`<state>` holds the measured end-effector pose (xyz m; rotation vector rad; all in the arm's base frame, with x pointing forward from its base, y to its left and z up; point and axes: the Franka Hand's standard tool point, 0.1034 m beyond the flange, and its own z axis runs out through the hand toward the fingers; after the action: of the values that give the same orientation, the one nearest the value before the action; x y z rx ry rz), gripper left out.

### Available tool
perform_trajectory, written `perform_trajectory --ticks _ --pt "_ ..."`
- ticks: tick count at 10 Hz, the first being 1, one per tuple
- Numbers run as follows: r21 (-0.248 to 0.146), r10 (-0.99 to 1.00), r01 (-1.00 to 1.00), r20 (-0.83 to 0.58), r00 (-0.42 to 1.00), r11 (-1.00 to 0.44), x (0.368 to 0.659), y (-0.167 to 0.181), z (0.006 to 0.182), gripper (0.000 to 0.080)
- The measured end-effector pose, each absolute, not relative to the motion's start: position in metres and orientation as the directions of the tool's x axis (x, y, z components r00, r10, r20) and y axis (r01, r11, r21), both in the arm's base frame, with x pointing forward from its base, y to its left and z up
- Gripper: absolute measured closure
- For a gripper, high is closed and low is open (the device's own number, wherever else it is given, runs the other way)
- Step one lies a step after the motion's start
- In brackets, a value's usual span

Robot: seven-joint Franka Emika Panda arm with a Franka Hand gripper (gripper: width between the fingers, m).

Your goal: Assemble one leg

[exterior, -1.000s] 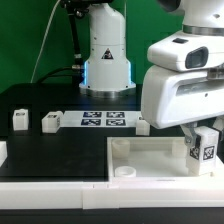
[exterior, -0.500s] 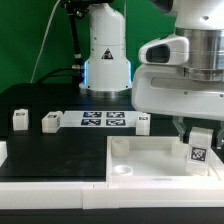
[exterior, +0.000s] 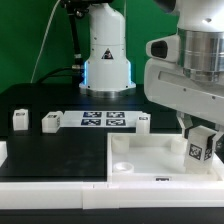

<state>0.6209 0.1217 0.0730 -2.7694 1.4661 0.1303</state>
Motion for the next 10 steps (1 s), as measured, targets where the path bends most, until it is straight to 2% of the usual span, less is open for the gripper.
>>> perform_trajectory --ticks 1,2,3,4,5,6,8,10 --pt "0.033 -0.818 -0.818 -0.076 0.571 -0.574 0.621 0.122 0.073 0.0508" --pt "0.031 -0.795 -0.796 -0.078 0.601 -0.604 0.621 0.122 0.073 0.0428" --pt "0.030 -0.792 -0.792 -0.078 0.606 -0.609 0.620 0.123 0.073 0.0291" --pt "0.024 -0.739 -0.740 -0.075 0.670 -0.673 0.620 0.127 0.073 0.0291" --pt "0.010 -0.643 -0.644 -0.061 0.763 -0.765 0.620 0.132 0.073 0.0172" --pt "-0.001 -0.567 -0.568 -0.056 0.822 -0.823 0.620 0.136 0.071 0.0156" --pt "-0.026 -0.284 -0.285 -0.036 0.958 -0.958 0.622 0.139 0.073 0.0151" --pt "-0.036 0.005 0.004 -0.023 1.000 -0.999 0.626 0.134 0.076 0.0151"
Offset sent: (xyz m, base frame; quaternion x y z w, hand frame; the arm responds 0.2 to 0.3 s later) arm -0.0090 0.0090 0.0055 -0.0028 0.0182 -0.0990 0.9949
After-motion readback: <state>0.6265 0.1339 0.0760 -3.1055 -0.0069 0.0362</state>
